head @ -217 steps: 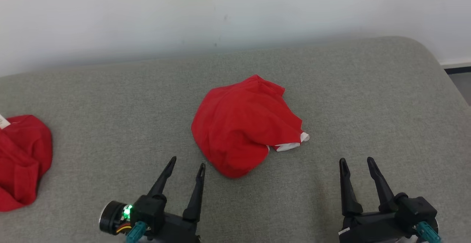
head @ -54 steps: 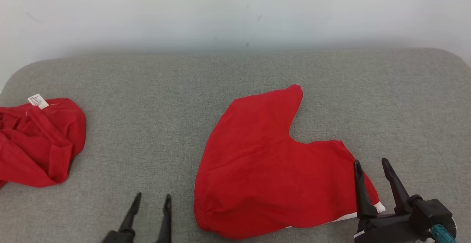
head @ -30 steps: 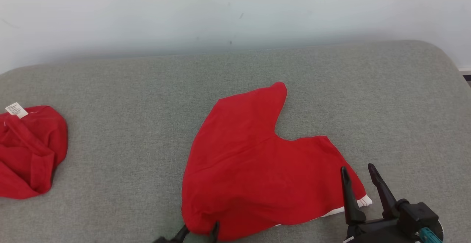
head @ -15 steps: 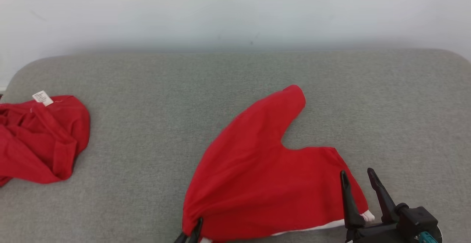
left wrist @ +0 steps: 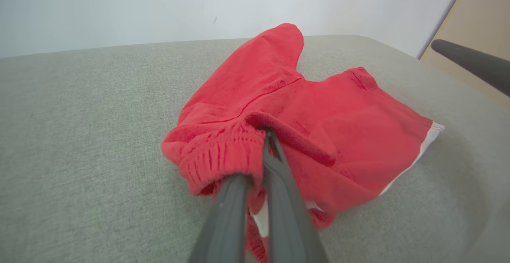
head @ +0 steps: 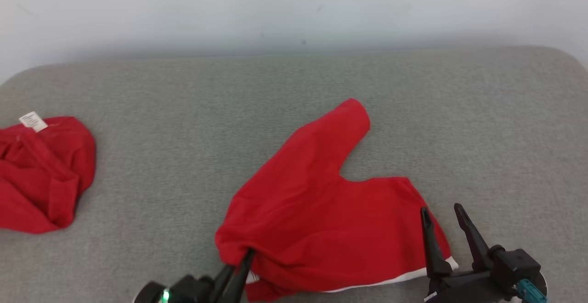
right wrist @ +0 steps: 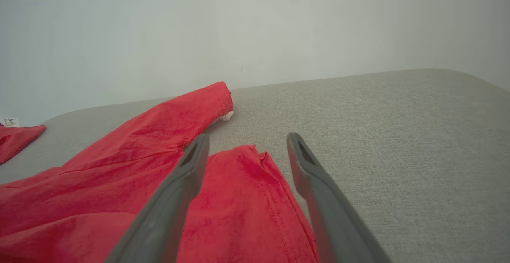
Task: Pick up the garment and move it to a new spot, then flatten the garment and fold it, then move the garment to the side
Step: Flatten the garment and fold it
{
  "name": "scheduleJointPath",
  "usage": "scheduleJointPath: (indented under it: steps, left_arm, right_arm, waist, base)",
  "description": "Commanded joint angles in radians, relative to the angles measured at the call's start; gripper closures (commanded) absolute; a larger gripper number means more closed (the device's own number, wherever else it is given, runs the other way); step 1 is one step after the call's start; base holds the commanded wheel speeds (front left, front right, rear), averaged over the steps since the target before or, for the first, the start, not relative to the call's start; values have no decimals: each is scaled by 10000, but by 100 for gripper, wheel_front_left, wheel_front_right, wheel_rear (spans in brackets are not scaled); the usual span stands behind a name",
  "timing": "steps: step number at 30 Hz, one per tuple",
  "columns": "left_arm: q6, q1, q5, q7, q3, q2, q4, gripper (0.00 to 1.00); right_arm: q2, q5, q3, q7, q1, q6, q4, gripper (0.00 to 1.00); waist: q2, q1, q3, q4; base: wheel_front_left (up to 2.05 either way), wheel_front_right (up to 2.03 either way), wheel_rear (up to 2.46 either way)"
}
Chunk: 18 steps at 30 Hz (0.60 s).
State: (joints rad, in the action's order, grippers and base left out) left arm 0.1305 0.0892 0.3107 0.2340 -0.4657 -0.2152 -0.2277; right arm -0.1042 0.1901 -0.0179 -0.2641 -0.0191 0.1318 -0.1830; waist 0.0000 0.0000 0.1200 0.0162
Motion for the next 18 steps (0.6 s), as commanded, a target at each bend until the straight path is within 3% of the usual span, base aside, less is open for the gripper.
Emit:
scheduleJointPath:
  steps: [1, 9, 15, 16, 17, 18]
  left_arm:
    - [-29, 559, 121, 86, 85, 64, -369, 100]
    - [-17, 2353, 311, 258, 307, 62, -2526, 100]
    - [-12, 2861, 397, 314, 270, 92, -3569, 100]
    - [-13, 2898, 440, 322, 308, 121, -3641, 84]
    - [-13, 2910, 468, 327, 360, 172, -3596, 47]
    - [-13, 2875, 479, 319, 388, 211, -3510, 0]
  right_arm:
    - [-54, -47, 20, -5, -136, -22, -80, 0]
    - [-117, -76, 89, -5, -332, -22, -414, 0]
    - [-36, -52, 102, -5, -383, -22, -532, 0]
    - [-23, -45, 118, -5, -377, -22, -542, 0]
    - [-12, -33, 147, -5, -351, -22, -553, 0]
    - [10, -16, 162, -5, -324, -22, -551, 0]
  waist:
    - [0, 0, 132, -406]
    - [0, 0, 438, -1080]
    - [0, 0, 462, -1214]
    - [0, 0, 453, -1202]
    - [0, 0, 424, -1167]
    - [0, 0, 407, -1125]
  base:
    - [0, 0, 0]
    - [0, 0, 0]
    - [0, 0, 0]
    - [0, 0, 0]
    - [0, 0, 0]
    - [0, 0, 0]
